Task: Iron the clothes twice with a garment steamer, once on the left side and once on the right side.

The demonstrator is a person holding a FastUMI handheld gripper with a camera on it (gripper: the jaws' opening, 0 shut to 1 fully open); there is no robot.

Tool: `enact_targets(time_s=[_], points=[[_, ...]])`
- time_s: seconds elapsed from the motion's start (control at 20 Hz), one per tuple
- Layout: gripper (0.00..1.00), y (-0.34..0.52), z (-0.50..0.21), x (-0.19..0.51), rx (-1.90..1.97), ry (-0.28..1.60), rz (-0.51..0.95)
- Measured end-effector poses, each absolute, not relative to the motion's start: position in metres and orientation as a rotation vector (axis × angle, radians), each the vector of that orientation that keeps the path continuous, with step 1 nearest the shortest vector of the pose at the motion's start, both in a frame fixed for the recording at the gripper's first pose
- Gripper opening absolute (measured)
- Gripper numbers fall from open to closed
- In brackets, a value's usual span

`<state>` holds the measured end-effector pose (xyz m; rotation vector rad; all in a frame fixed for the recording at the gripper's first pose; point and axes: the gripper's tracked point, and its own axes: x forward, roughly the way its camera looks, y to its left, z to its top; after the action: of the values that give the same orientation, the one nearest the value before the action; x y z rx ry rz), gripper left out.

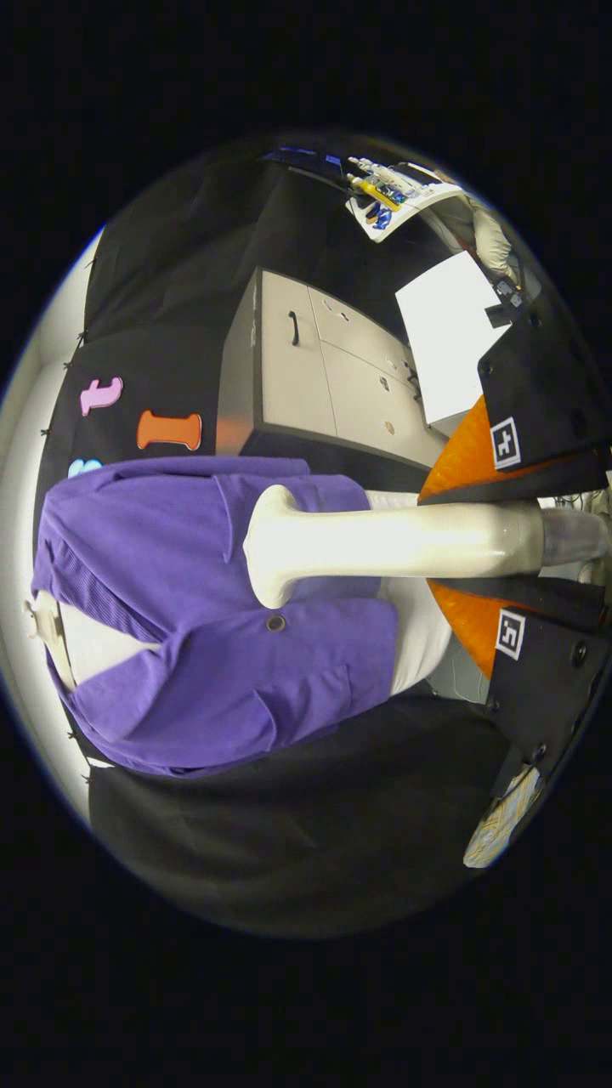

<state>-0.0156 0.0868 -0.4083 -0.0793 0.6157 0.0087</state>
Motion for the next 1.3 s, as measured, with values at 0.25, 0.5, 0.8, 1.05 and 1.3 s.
enact_targets(time_s=[0.25, 0.5, 0.8, 1.05, 1.3], points=[[0.46, 0.012, -0.343, 0.006, -0.03, 0.517, -0.042], [0.46, -0.07, -0.254, 0.027, -0.008, 0.372, -0.095], [0.46, -0.143, -0.167, 0.043, -0.019, 0.233, -0.12], [0.45, -0.168, -0.11, 0.043, 0.006, 0.138, -0.105], [0.38, -0.184, -0.081, 0.027, -0.017, 0.058, -0.122]])
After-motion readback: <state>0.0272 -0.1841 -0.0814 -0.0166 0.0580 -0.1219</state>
